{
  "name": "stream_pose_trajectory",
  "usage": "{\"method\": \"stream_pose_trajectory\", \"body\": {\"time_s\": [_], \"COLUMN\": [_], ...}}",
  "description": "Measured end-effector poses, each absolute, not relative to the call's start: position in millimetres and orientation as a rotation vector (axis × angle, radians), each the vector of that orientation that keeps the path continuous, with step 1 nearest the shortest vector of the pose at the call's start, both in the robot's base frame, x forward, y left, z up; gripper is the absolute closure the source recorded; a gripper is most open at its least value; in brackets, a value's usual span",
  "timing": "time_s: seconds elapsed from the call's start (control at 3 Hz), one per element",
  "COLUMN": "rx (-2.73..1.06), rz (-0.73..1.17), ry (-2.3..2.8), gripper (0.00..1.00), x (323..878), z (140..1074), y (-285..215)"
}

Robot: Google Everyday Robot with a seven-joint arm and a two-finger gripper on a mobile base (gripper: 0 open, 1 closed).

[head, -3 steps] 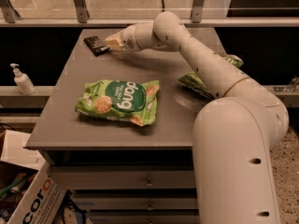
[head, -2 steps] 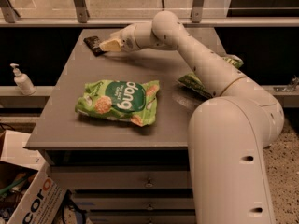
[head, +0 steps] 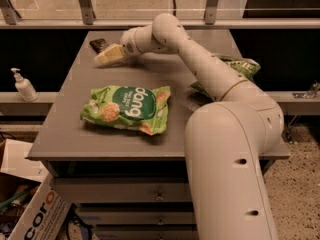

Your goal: Pick rxbar chocolate

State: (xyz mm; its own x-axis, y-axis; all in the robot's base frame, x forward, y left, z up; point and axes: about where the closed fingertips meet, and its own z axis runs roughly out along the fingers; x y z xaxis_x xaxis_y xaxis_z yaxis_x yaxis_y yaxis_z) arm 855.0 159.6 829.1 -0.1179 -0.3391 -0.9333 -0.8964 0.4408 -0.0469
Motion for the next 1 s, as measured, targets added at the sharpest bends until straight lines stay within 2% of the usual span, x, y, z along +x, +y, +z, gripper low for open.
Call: {"method": "stream_pose_trajectory", "body": {"time_s": [0.33,1.0], "rx": [-1.094,-1.089], "rz": [0.69,0.688], "ry": [1.677,1.687], "gripper": [0.18,0.64], "x": [854.2,849.3], "z": [826.8,823.7], "y": [167.1,164.4]}}
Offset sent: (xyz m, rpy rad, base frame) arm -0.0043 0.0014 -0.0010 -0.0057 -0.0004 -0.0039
